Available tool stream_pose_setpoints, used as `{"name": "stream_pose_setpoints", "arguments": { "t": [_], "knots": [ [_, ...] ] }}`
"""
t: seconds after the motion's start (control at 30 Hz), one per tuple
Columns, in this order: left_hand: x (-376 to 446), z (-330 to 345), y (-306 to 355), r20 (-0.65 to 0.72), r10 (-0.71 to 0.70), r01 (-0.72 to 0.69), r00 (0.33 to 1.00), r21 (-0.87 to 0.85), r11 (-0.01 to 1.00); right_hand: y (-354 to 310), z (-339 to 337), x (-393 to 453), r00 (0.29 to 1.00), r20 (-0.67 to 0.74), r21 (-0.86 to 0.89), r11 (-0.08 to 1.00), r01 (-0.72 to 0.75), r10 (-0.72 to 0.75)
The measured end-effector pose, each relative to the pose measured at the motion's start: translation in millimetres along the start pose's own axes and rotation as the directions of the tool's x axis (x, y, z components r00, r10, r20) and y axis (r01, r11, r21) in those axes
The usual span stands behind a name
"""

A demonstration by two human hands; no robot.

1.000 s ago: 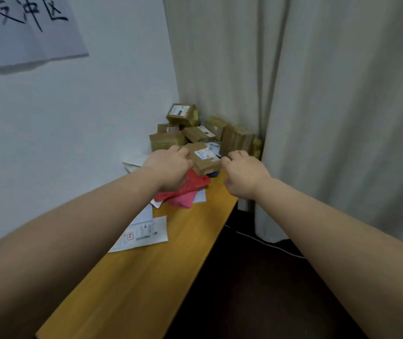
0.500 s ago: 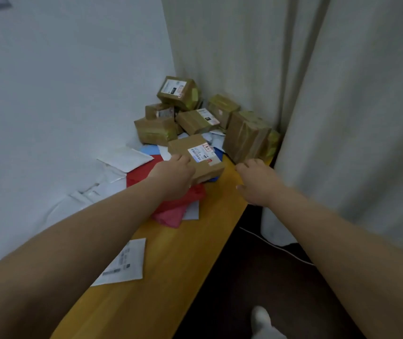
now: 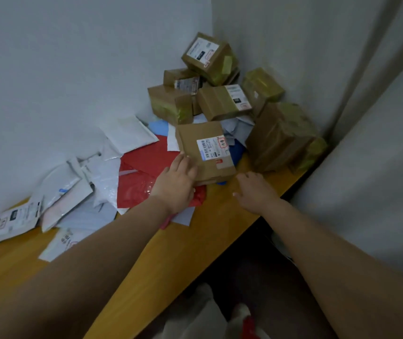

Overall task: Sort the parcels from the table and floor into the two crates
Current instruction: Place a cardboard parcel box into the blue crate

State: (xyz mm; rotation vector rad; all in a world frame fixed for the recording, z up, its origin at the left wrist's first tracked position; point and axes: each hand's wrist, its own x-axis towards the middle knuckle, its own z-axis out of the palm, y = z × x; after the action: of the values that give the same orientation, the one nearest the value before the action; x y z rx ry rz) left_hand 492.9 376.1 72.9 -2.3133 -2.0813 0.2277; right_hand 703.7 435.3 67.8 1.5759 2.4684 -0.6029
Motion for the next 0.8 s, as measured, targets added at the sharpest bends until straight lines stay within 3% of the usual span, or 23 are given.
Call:
{"name": "stream_pose_setpoints", "arguments": {
  "t": [0.3,0.43,0.53,0.63,0.8],
  "knots": [
    [52.1,36.0,-20.2,0.03,-0.232,0.232,0.972,-0.259,0.938,6.4,17.6,78.0,0.989,-0.018,0.349,0.928,-0.129,0.144],
    [73.8,51.5,-23.2,0.061,-0.32,0.322,0.945,-0.331,0.887,3.0,25.2,111.8,0.968,0.008,0.497,0.839,-0.222,0.251],
    [82.8,63.2,-21.3,0.094,-0.376,0.382,0.922,-0.386,0.84,-0.4,35.1,126.6,0.95,0.064,0.65,0.71,-0.272,0.305],
    [82.6,71.7,-18.5,0.144,-0.396,0.415,0.907,-0.477,0.775,-3.9,44.1,130.9,0.954,0.074,0.703,0.663,-0.257,0.291],
    [73.9,70.4,-22.0,0.107,-0.412,0.376,0.905,-0.655,0.655,-4.8,37.8,121.7,0.964,-0.101,0.779,0.622,-0.076,0.244]
  ]
}}
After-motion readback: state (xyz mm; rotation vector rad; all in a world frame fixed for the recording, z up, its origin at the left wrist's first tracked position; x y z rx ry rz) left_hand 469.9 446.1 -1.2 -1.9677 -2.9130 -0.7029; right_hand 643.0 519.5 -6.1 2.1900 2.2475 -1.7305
